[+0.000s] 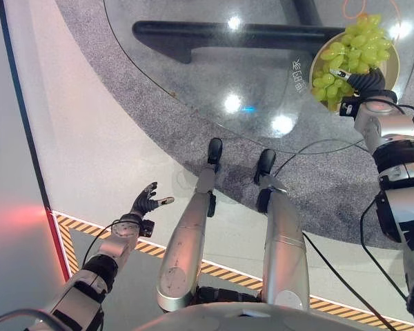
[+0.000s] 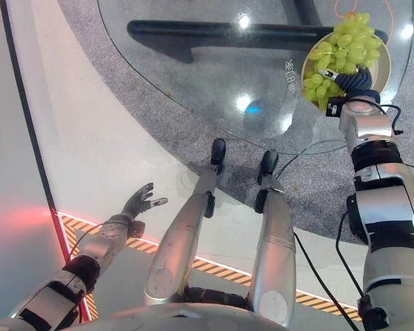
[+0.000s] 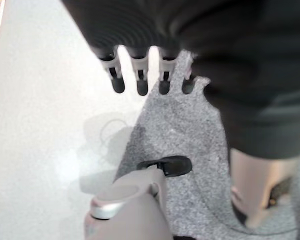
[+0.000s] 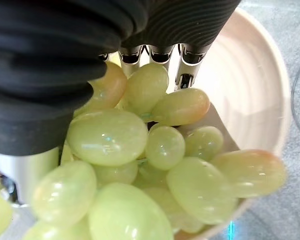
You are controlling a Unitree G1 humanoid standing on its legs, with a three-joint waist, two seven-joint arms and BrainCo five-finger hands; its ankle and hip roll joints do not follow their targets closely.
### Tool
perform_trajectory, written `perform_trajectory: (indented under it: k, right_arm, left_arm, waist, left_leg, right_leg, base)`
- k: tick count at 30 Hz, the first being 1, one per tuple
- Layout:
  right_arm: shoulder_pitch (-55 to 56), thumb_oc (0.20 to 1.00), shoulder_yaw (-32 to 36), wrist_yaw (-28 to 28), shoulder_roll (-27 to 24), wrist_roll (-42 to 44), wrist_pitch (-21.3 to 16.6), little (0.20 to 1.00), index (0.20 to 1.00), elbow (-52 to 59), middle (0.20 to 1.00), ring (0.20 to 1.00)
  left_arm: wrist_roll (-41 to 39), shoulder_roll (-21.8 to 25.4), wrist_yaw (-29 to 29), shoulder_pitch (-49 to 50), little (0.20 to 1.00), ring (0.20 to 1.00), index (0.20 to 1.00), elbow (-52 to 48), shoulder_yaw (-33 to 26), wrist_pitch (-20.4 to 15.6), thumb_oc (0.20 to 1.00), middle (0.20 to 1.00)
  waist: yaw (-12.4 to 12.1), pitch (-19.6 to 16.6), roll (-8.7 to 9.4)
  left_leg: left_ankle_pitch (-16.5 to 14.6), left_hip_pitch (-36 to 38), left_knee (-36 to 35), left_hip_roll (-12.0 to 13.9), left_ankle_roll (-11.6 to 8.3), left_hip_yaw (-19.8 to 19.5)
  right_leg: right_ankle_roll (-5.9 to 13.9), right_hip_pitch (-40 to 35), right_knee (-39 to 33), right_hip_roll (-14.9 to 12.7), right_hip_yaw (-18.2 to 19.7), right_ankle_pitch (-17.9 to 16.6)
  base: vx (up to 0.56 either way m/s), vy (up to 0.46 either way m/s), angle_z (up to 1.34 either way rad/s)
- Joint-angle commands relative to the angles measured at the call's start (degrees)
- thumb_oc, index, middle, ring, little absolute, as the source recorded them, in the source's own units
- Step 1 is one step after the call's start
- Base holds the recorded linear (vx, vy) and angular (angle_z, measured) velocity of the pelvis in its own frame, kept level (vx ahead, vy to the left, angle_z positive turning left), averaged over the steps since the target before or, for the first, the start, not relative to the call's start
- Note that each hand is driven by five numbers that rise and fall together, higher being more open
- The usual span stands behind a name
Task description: Pick up fruits into the plate
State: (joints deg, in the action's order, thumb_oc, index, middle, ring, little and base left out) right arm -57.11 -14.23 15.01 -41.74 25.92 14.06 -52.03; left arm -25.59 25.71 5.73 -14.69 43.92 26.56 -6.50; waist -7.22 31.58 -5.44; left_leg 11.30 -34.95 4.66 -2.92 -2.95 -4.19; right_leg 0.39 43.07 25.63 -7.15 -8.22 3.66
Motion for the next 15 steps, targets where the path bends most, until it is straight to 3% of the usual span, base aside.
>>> perform_trajectory:
  k: [1, 15]
  right_arm:
    - [5.0, 1.000, -0.1, 3.4, -3.8, -0.2, -1.8, 1.000, 1.000, -0.6, 1.000, 1.000]
    - [19.8, 1.000, 6.3, 9.5, -0.3, -2.8, -5.0, 1.000, 1.000, 3.7, 1.000, 1.000]
  left_arm:
    - [-2.1, -0.1, -0.3, 1.2, 1.000, 1.000, 1.000, 2.6, -1.5, -0.6, 1.000, 1.000]
    - [0.5, -1.5, -2.9, 1.2, 1.000, 1.000, 1.000, 9.1, -6.9, 0.9, 1.000, 1.000]
  waist:
    - [2.0, -1.8, -1.65]
    - [3.6, -1.8, 3.23]
  left_leg:
    - [-10.1, 3.1, 6.5, 0.1, 1.94, 1.4]
    - [-11.3, 21.5, 1.8, 2.4, 1.42, 3.3]
  right_leg:
    - [3.40, -5.7, -7.3, 1.4, -1.6, -4.1]
    - [3.76, -25.2, -13.9, 1.7, -1.4, -4.4]
  base:
    - [0.01, 0.051, -0.02]
    - [0.02, 0.052, -0.05]
